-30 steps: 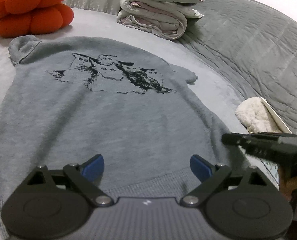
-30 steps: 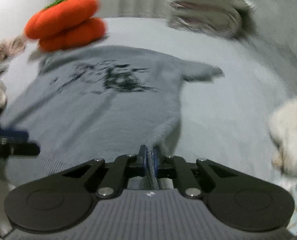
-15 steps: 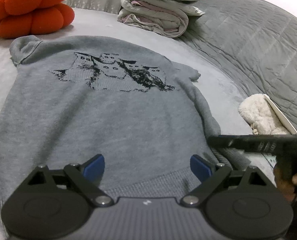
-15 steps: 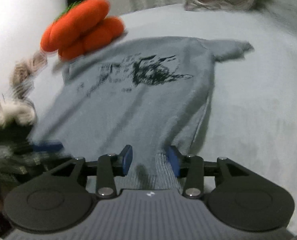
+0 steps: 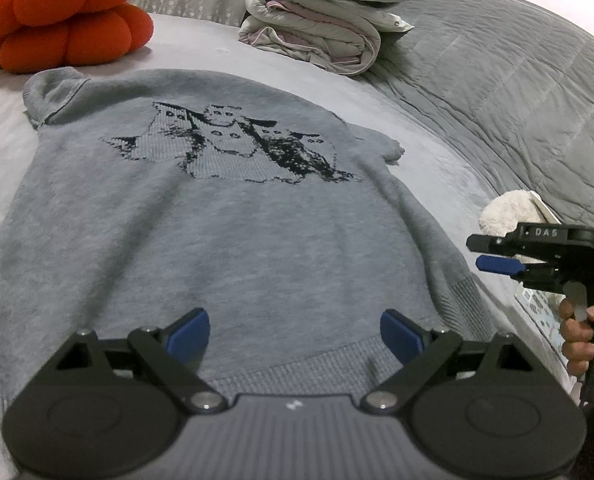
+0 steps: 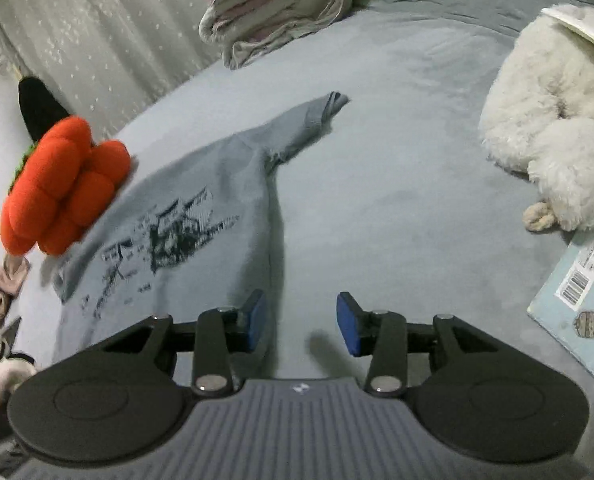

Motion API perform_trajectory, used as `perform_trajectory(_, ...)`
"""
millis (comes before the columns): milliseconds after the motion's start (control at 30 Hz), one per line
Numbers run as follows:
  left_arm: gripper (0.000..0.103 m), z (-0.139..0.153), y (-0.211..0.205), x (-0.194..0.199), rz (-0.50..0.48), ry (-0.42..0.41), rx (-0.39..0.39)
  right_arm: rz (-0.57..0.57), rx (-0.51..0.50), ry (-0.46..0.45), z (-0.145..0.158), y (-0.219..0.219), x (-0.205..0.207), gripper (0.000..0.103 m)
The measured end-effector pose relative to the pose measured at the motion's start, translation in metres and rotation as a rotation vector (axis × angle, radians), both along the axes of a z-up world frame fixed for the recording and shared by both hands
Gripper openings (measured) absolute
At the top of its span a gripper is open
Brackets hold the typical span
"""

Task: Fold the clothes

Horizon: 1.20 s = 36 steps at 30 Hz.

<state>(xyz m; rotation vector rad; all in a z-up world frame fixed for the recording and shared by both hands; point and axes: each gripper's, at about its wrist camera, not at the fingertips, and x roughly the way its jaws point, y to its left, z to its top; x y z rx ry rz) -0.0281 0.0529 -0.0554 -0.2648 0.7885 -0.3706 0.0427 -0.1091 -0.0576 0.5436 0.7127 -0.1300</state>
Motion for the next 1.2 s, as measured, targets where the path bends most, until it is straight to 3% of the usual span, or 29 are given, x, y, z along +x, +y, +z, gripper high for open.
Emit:
perform_trajectory(533,0.093,-0.001,-0.001,-0.001,-0.004,0.0,0.011,0.129,-0.057,0.055,-0.019,0.037,0.019,0.043)
perform_trajectory(600,0.093,-0.002,-0.001,-0.001,-0.006,-0.002,0.016,0.143,-0.086,0.052,-0.02,0.042,0.021,0.037)
perform_trajectory(700,0.093,-0.003,-0.002,-0.002,-0.011,-0.006,0.029,0.166,-0.105,0.045,-0.021,0.048,0.022,0.008)
perform_trajectory(1033,0.093,-0.003,-0.005,-0.003,-0.035,-0.012,0.062,0.073,-0.348,0.006,0.002,0.042,-0.008,0.004)
perform_trajectory(1200,0.093,-0.004,-0.007,-0.006,-0.057,-0.019,0.099,0.008,-0.449,0.064,-0.009,0.018,-0.016,0.003)
